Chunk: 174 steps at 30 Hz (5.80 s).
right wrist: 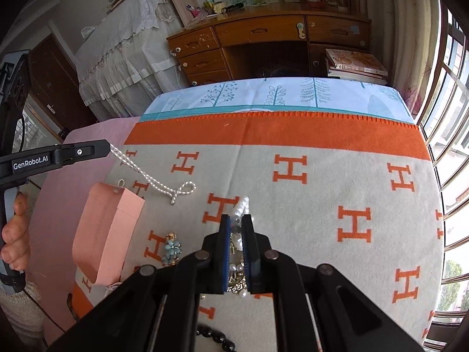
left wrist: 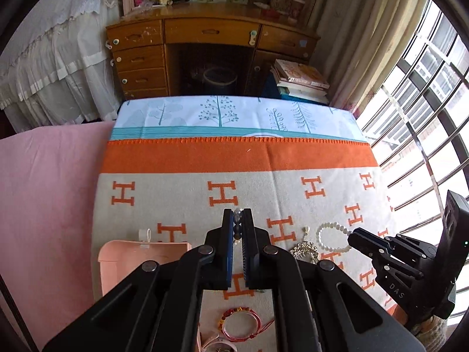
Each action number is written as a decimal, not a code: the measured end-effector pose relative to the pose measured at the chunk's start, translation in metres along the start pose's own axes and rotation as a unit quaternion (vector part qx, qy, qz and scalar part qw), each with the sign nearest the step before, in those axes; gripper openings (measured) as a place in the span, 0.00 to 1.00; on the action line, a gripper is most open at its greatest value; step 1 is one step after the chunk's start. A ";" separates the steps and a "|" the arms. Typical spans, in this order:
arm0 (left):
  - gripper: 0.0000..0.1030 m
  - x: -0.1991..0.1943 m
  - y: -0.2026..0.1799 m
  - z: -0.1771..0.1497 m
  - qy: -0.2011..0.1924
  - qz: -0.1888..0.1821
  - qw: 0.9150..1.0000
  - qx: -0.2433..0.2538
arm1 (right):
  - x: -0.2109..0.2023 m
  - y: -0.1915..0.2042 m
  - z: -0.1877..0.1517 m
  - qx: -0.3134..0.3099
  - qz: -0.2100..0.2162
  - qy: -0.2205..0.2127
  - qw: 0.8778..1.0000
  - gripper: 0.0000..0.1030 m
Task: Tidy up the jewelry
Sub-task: 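Lift the pearl necklace with the left tool while the right tool carries the bracelet to the box, then lower the necklace into the pink box with the left tool while the right tool releases the bracelet, then withdraw both tools from the box toward the white watch and black bead bracelet, then grasp the black bead bracelet with the right tool while the left tool grasps the white-strap watch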
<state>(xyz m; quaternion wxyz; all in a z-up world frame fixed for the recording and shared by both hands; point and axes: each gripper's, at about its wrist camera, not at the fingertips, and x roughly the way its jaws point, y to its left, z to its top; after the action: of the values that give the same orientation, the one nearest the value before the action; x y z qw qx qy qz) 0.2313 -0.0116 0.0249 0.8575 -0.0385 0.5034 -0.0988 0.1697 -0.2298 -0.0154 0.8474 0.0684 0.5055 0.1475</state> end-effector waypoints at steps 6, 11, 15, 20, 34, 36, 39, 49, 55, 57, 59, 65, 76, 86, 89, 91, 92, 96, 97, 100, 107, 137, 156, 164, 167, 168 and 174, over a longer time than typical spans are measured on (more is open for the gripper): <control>0.03 -0.108 0.022 -0.021 -0.087 0.000 0.996 -0.003 | -0.046 0.039 0.000 -0.016 0.019 -0.050 0.998 0.07; 0.03 -0.161 0.040 -0.043 -0.116 0.015 0.993 -0.002 | -0.073 0.075 0.000 -0.033 0.043 -0.084 0.995 0.07; 0.03 -0.165 0.060 -0.066 -0.105 0.030 0.994 -0.009 | -0.084 0.105 -0.003 -0.049 0.061 -0.097 0.992 0.07; 0.03 -0.130 0.092 -0.098 -0.061 0.039 0.997 -0.030 | -0.082 0.138 -0.005 -0.071 0.072 -0.095 0.990 0.07; 0.63 -0.056 0.109 -0.190 -0.056 0.089 0.992 -0.064 | -0.049 0.202 -0.012 -0.115 0.081 -0.065 0.988 0.07; 0.74 -0.061 0.105 -0.200 -0.084 0.113 0.988 -0.061 | -0.043 0.209 -0.013 -0.116 0.087 -0.059 0.988 0.07; 0.76 -0.063 0.099 -0.210 -0.098 0.137 0.984 -0.053 | -0.028 0.221 -0.013 -0.122 0.091 -0.048 0.987 0.07; 0.77 -0.055 0.113 -0.222 -0.099 0.143 0.981 -0.081 | 0.032 0.242 -0.011 -0.130 0.081 -0.003 0.988 0.07; 0.77 -0.049 0.114 -0.225 -0.099 0.150 0.981 -0.078 | 0.068 0.247 -0.008 -0.132 0.075 0.030 0.988 0.07; 0.77 -0.048 0.115 -0.225 -0.098 0.149 0.981 -0.077 | 0.079 0.245 -0.009 -0.130 0.064 0.040 0.989 0.07; 0.77 -0.047 0.115 -0.225 -0.098 0.150 0.981 -0.077 | 0.089 0.241 -0.010 -0.128 0.052 0.056 0.989 0.08; 0.78 -0.045 0.116 -0.226 -0.096 0.151 0.981 -0.078 | 0.102 0.223 -0.015 -0.107 0.045 0.083 0.990 0.21; 0.78 -0.045 0.104 -0.226 -0.094 0.148 0.982 -0.068 | 0.063 0.205 -0.026 -0.099 0.052 0.035 0.993 0.31; 0.80 -0.051 0.085 -0.226 -0.099 0.143 0.983 -0.057 | -0.001 0.173 -0.041 -0.085 0.047 -0.071 0.993 0.31; 0.80 -0.053 0.076 -0.224 -0.101 0.142 0.983 -0.051 | -0.018 0.157 -0.046 -0.070 0.055 -0.084 0.993 0.32; 0.81 -0.054 0.070 -0.222 -0.103 0.138 0.984 -0.048 | -0.026 0.144 -0.047 -0.047 0.072 -0.072 0.994 0.54; 0.81 -0.055 0.067 -0.221 -0.104 0.136 0.984 -0.047 | -0.031 0.136 -0.049 -0.037 0.077 -0.072 0.994 0.58; 0.83 -0.058 0.055 -0.216 -0.109 0.125 0.985 -0.042 | -0.052 0.116 -0.060 -0.030 0.060 -0.099 0.993 0.60; 0.83 -0.058 0.052 -0.215 -0.111 0.121 0.986 -0.041 | -0.056 0.113 -0.063 -0.033 0.048 -0.104 0.993 0.60; 0.85 -0.058 0.042 -0.212 -0.113 0.104 0.987 -0.038 | -0.068 0.099 -0.074 -0.031 0.024 -0.115 0.993 0.60; 0.86 -0.047 0.021 -0.203 -0.098 0.070 0.992 -0.035 | -0.080 0.060 -0.096 -0.021 -0.024 -0.122 0.992 0.60; 0.86 -0.025 0.004 -0.165 -0.021 0.039 0.999 -0.028 | 0.015 0.027 -0.161 -0.141 -0.069 0.023 0.987 0.14; 0.44 0.017 0.054 -0.209 0.105 0.054 0.988 -0.103 | 0.011 0.004 -0.154 -0.083 -0.041 0.020 0.996 0.14; 0.13 0.046 0.067 -0.219 0.138 0.068 0.981 -0.119 | 0.011 0.004 -0.155 -0.084 -0.040 0.018 0.995 0.14; 0.04 0.045 0.065 -0.220 0.140 0.065 0.981 -0.118 | 0.011 0.004 -0.155 -0.085 -0.041 0.015 0.995 0.14; 0.02 0.043 0.062 -0.220 0.137 0.065 0.982 -0.111 | 0.010 0.004 -0.155 -0.085 -0.041 0.015 0.995 0.14; 0.02 0.016 0.050 -0.216 0.107 0.036 0.989 -0.095 | -0.002 0.012 -0.154 -0.094 -0.036 -0.003 0.995 0.14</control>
<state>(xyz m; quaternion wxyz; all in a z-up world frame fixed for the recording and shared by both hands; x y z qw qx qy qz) 0.0572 0.0413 -0.1025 0.7942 -0.0904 0.6004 -0.0229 0.0314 -0.2242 -0.0840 0.8565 -0.0296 0.4886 0.1638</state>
